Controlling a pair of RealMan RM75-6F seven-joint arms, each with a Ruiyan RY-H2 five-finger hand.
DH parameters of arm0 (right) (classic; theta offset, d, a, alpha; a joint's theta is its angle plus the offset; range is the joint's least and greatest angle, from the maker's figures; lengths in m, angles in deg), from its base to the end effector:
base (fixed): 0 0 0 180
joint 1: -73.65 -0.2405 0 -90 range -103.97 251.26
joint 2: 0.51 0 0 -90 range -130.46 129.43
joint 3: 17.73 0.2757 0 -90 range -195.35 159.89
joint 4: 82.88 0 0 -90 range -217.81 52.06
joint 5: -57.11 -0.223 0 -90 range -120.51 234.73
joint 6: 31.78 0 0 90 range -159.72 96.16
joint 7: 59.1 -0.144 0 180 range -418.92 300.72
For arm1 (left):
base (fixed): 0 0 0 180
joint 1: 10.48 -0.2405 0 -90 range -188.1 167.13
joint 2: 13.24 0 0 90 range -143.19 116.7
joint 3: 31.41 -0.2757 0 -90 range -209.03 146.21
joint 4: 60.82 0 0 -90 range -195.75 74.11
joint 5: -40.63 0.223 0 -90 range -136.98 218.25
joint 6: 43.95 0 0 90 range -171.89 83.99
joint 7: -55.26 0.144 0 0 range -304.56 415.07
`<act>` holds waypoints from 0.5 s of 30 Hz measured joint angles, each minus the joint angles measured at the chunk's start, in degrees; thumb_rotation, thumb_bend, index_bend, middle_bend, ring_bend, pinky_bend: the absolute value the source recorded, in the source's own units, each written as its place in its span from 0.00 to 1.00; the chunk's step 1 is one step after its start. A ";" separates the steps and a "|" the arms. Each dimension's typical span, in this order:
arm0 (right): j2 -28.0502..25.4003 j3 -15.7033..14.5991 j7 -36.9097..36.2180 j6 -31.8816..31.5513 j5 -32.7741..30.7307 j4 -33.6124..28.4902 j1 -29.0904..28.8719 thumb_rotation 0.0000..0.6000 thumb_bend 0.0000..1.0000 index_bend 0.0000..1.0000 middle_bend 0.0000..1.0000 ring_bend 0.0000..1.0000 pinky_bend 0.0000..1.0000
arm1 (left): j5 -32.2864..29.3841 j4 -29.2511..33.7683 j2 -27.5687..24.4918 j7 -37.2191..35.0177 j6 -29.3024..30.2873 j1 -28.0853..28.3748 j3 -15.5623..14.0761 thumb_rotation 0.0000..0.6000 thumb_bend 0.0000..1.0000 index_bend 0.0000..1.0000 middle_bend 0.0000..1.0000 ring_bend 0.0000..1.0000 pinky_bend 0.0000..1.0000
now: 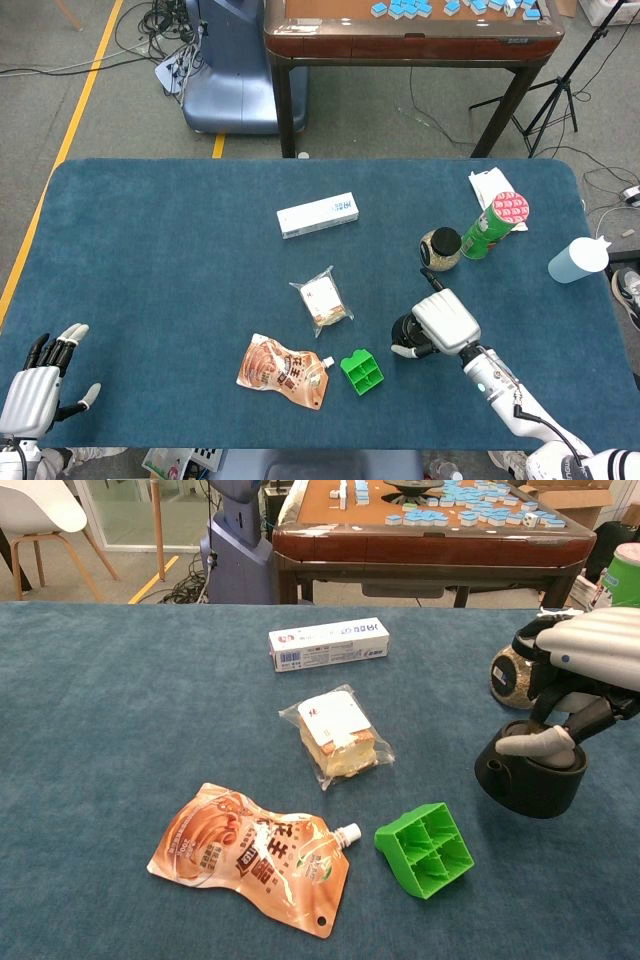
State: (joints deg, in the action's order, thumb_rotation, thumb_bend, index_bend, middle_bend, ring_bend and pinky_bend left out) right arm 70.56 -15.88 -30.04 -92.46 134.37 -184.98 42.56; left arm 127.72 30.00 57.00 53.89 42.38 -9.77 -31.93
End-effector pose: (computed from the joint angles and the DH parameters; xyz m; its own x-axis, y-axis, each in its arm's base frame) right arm -0.2075 -0.2791 0.0457 0.6618 -0.1821 0.7272 -0.7096 -0.4652 0.5292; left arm -0.3404 0.1456 0.1152 0.2988 0.0680 0.9519 0.9525 0.0408 -0.3019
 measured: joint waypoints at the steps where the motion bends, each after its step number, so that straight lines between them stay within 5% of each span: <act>1: 0.08 -0.02 0.22 -0.20 0.23 0.02 0.04 0.49 0.40 1.00 0.94 0.83 0.10 | 0.01 -0.02 0.00 -0.08 0.05 -0.01 0.01 1.00 0.25 0.09 0.09 0.13 0.00; 8: 0.97 -0.01 1.50 -1.69 1.28 0.27 0.44 0.49 0.46 1.00 0.94 0.83 0.14 | 0.07 -0.27 0.00 -0.48 0.32 -0.14 0.05 1.00 0.25 0.09 0.09 0.13 0.00; 15: 1.83 -0.02 2.50 -2.51 2.14 0.90 0.68 0.54 0.46 1.00 0.94 0.83 0.33 | 0.15 -0.40 0.09 -0.54 0.37 -0.16 0.04 1.00 0.25 0.09 0.09 0.13 0.00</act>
State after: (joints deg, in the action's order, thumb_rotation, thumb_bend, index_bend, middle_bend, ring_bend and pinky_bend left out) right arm 72.39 -15.91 -27.54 -94.96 136.51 -184.08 43.24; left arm 127.87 29.60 57.09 53.35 42.75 -9.92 -31.89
